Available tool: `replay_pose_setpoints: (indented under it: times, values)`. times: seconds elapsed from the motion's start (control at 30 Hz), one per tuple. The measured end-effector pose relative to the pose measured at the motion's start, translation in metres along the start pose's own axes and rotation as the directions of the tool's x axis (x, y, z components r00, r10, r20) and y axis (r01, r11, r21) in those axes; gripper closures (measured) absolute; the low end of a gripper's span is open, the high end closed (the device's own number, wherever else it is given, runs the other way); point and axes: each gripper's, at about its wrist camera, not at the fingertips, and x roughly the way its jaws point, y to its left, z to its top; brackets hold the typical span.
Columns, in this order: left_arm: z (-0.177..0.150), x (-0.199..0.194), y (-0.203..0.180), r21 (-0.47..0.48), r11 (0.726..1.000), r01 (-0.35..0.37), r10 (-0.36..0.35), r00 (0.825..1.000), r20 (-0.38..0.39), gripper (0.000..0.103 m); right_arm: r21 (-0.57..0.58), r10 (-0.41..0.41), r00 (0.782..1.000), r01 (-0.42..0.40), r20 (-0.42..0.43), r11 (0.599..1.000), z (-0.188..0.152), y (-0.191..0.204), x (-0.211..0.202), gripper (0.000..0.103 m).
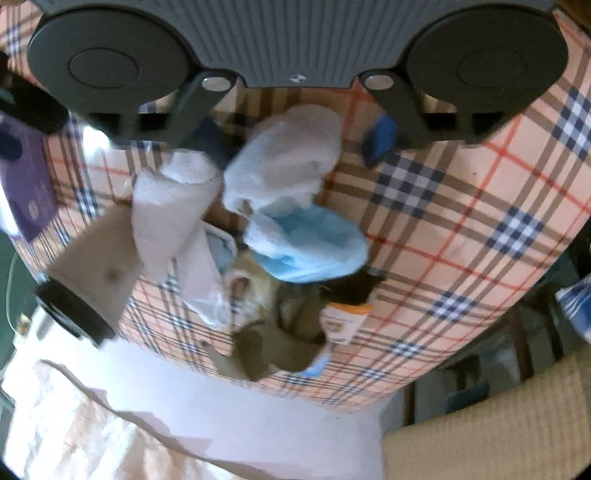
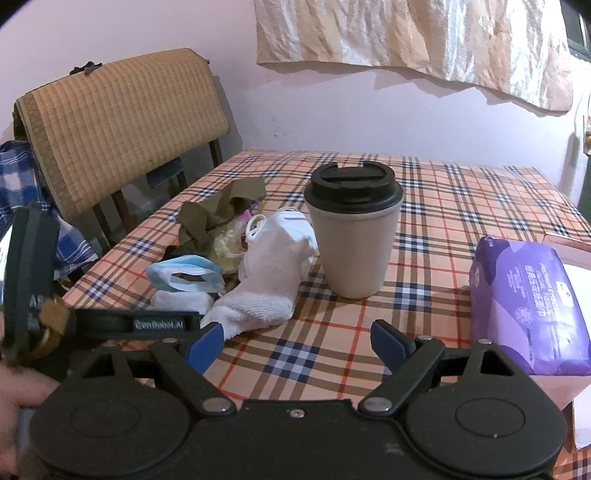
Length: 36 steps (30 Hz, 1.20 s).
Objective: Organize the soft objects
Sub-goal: 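Grasp the white sock with the left gripper while the right gripper grasps the white towel sock, then lift both white socks up from the pile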
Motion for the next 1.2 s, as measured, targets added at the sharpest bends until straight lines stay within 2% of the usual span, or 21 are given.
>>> replay_pose_setpoints:
  times: [0.03,0.13,0.27,0.4,0.53,0.6,0.73,0.8,0.87,0.97,1.2]
  values:
    - [-0.002,-0.002,0.0,0.004,1.0,0.01,-0.01,1.0,-0.001,0.068,0.002,0.002,1.0,-0.002,-0.002,1.0,0.0,0.0,0.001,0.002]
    - [-0.007,-0.013,0.01,-0.046,0.997,0.067,-0.068,0.998,-0.004,0.078,0.005,0.014,1.0,-0.014,-0.017,1.0,0.0,0.002,0.007,0.002]
    - [-0.02,-0.038,0.018,-0.027,0.998,0.065,-0.065,0.998,0.021,0.079,0.014,0.048,0.998,-0.048,-0.039,0.999,0.003,0.011,0.019,0.002]
    - [-0.031,-0.061,0.03,-0.047,0.997,0.063,-0.062,0.998,0.033,0.079,0.054,0.056,0.997,-0.054,-0.051,0.997,0.012,0.022,0.04,0.002]
    - [-0.03,-0.073,0.039,-0.064,0.996,0.064,-0.061,0.997,0.047,0.079,0.142,0.032,0.998,-0.023,-0.062,0.99,0.022,0.024,0.064,0.002]
    - [-0.026,-0.072,0.04,-0.068,0.996,0.063,-0.06,0.997,0.052,0.079,0.186,0.0,0.996,0.017,-0.093,0.982,0.025,0.023,0.08,0.002]
    - [-0.022,-0.073,0.043,-0.074,0.995,0.064,-0.059,0.996,0.059,0.079,0.174,0.001,0.984,0.03,-0.175,0.984,0.023,0.024,0.11,0.003]
    - [-0.021,-0.073,0.045,-0.075,0.995,0.067,-0.062,0.996,0.061,0.079,0.157,0.006,0.986,0.021,-0.169,0.987,0.019,0.023,0.111,0.007]
    - [-0.021,-0.073,0.045,-0.075,0.995,0.064,-0.059,0.996,0.063,0.079,0.141,0.016,0.988,0.005,-0.153,0.99,0.015,0.022,0.106,0.037]
    - [-0.019,-0.071,0.046,-0.079,0.995,0.063,-0.058,0.996,0.063,0.079,0.12,0.02,0.989,-0.003,-0.145,0.993,0.014,0.017,0.094,0.043]
    - [-0.01,-0.072,0.039,-0.077,0.995,0.066,-0.06,0.995,0.076,0.079,0.003,0.016,0.996,-0.015,-0.083,1.0,0.015,0.013,0.039,0.045]
